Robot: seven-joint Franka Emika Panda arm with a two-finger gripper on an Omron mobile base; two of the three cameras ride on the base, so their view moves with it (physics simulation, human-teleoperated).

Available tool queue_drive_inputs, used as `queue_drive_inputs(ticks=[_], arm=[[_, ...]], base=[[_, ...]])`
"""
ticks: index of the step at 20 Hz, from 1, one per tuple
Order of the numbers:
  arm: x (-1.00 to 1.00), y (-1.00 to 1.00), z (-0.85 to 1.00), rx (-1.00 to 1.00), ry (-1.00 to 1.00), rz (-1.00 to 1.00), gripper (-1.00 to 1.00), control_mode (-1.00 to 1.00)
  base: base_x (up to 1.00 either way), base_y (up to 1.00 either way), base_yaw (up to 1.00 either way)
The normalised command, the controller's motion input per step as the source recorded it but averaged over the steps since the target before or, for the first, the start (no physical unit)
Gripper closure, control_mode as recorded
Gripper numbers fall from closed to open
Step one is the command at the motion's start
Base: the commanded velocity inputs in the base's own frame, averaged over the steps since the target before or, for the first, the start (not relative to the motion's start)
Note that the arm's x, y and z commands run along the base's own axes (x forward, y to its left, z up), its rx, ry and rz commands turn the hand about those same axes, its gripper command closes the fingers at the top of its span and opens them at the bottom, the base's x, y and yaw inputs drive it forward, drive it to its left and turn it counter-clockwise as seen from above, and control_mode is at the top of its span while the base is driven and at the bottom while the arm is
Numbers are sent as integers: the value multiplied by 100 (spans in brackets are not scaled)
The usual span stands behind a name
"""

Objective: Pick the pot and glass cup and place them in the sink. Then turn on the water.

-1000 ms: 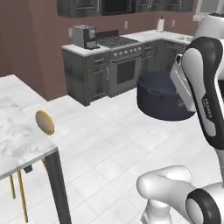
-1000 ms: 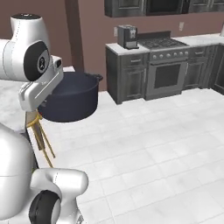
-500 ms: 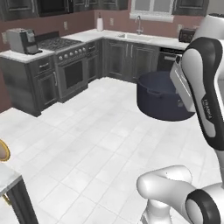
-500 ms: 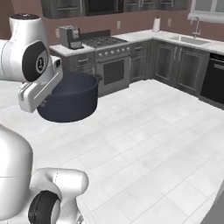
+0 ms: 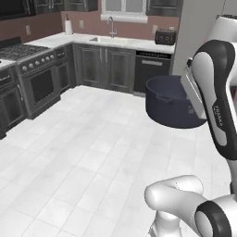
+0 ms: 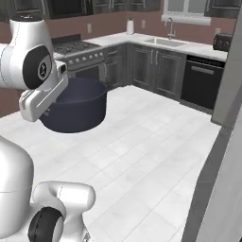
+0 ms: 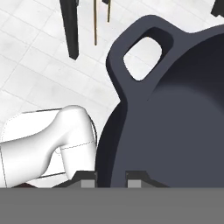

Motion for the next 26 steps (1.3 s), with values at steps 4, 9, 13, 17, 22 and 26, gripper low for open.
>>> queue_drive_inputs(ticks=[4, 9, 13, 17, 22, 26], arm=[[0, 0, 0, 0, 0, 0, 100, 100], [0, 0, 0, 0, 0, 0, 100, 100], [0, 0, 0, 0, 0, 0, 100, 100], [0, 0, 0, 0, 0, 0, 100, 100], [0, 0, 0, 0, 0, 0, 100, 100], [0, 0, 0, 0, 0, 0, 100, 100]], base=[[49, -36, -15], [52, -32, -6], [64, -18, -6], [69, -21, -5], [68, -18, -6], [89, 0, -9]])
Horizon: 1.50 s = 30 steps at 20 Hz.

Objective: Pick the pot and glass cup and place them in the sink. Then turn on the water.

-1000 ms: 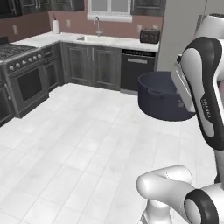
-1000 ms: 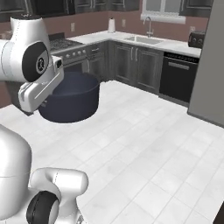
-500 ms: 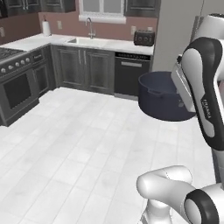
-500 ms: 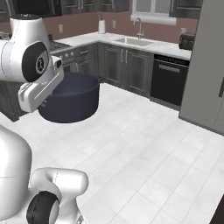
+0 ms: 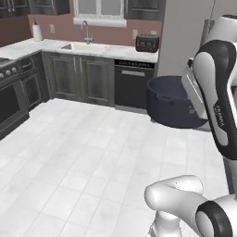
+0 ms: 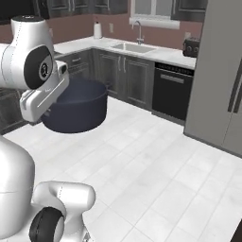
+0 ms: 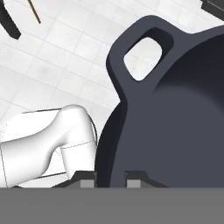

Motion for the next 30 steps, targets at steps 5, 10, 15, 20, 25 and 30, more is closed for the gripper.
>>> queue_drive_inputs(ticks=[5, 10, 15, 20, 25, 30], arm=[[0, 0, 0, 0, 0, 0, 100, 100], [0, 0, 0, 0, 0, 0, 100, 100], [0, 0, 0, 0, 0, 0, 100, 100], [0, 0, 0, 0, 0, 0, 100, 100], [0, 0, 0, 0, 0, 0, 100, 100], [0, 0, 0, 0, 0, 0, 100, 100]], base=[[69, 0, -6], [64, 14, -10], [68, 57, -9], [88, 79, -9], [100, 57, -9], [100, 19, -10]])
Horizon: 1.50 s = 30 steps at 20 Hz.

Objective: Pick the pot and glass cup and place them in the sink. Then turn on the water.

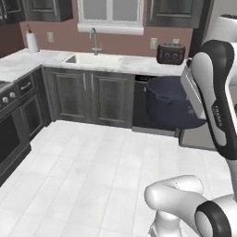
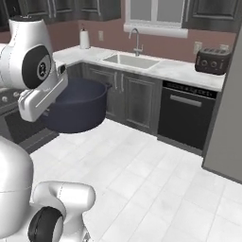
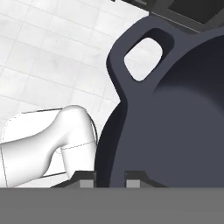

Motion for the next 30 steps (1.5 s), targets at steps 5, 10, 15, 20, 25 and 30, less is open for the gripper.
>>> queue_drive_inputs(ticks=[5, 10, 15, 20, 25, 30], arm=[[0, 0, 0, 0, 0, 0, 100, 100], [0, 0, 0, 0, 0, 0, 100, 100], [0, 0, 0, 0, 0, 0, 100, 100], [0, 0, 0, 0, 0, 0, 100, 100], [0, 0, 0, 0, 0, 0, 100, 100], [0, 0, 0, 0, 0, 0, 100, 100]], base=[[100, 4, -10], [100, 5, -13], [100, 21, -13], [100, 38, -18], [100, 61, -25], [100, 74, -27]])
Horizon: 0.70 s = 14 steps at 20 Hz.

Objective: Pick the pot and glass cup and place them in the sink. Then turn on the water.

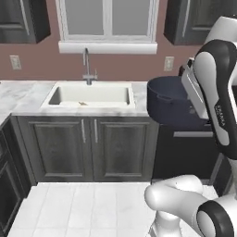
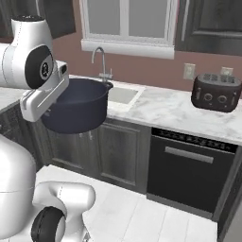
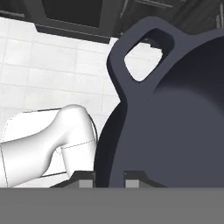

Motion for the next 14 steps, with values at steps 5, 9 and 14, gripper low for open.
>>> queue_drive_inputs(ticks=[5, 9, 14], arm=[[0, 0, 0, 0, 0, 0, 100, 100], [0, 0, 0, 0, 0, 0, 100, 100], [0, 0, 0, 0, 0, 0, 100, 100]], base=[[100, 81, -28], [98, 87, -29], [72, 34, -16]])
